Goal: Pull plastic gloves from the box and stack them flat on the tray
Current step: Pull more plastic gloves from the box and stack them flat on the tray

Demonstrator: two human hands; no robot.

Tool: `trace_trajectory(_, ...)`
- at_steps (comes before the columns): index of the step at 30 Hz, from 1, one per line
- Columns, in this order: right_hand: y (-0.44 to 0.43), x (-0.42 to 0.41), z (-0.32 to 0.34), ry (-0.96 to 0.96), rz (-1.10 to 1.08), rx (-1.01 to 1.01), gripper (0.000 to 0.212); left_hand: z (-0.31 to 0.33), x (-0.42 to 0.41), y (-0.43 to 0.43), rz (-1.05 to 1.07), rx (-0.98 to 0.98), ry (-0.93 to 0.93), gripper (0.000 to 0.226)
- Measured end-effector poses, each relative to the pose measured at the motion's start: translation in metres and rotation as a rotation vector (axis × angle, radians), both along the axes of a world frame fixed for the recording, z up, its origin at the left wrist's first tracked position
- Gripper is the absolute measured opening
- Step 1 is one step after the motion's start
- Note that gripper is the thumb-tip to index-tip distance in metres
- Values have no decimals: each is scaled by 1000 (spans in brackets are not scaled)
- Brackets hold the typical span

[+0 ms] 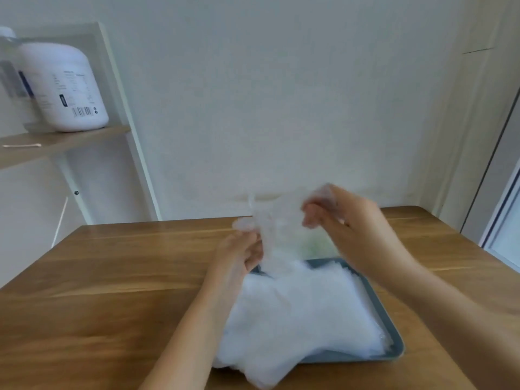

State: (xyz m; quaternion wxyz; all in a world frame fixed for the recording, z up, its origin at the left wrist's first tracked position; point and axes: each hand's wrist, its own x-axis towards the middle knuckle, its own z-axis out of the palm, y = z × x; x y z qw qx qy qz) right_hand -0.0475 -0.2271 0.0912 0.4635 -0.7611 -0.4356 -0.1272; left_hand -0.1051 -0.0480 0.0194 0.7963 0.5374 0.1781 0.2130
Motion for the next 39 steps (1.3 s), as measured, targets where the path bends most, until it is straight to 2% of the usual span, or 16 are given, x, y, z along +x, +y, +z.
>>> trace_trajectory(2,-2,-3,26,-75,-2,-201,11,5,-10,12,73,1,19,56)
trace_trajectory(4,-5,-3,45,-172,-32,-396,13,17,-19,17,147,163,20,64)
trace_trajectory(7,-2,-10,60,-277,-33,-552,27,44,-33,7,-68,460,-132,79)
trace_trajectory(10,3,-22,67,-338,-26,-641,36,63,-35,-10,-279,629,-185,73)
trace_trajectory(12,3,-27,70,-353,-2,-613,41,70,-35,-18,-313,724,-146,51)
trace_trajectory(14,-1,-32,75,-263,61,-561,40,75,-36,-21,-287,806,-84,25)
trace_trajectory(16,-8,-32,78,-93,138,-473,34,75,-40,-19,-295,821,-23,10)
trace_trajectory(21,-24,-23,72,405,278,-140,29,80,-59,0,-479,667,-4,10)
trace_trajectory(22,-25,-21,67,474,291,-102,30,83,-61,5,-512,640,1,9)
trace_trajectory(24,-28,-17,53,567,281,-73,32,87,-62,13,-555,628,59,22)
trace_trajectory(27,-28,-13,28,647,186,-74,35,92,-59,24,-650,651,221,38)
trace_trajectory(31,-31,-10,-2,694,33,-175,36,86,-46,37,-733,732,427,4)
trace_trajectory(33,-33,-7,-21,668,-12,-257,36,79,-38,39,-765,790,540,4)
trace_trajectory(36,-35,2,-53,610,-104,-348,36,65,-23,36,-815,941,684,20)
trace_trajectory(39,-37,9,-77,557,-188,-429,35,50,-10,30,-706,1096,827,36)
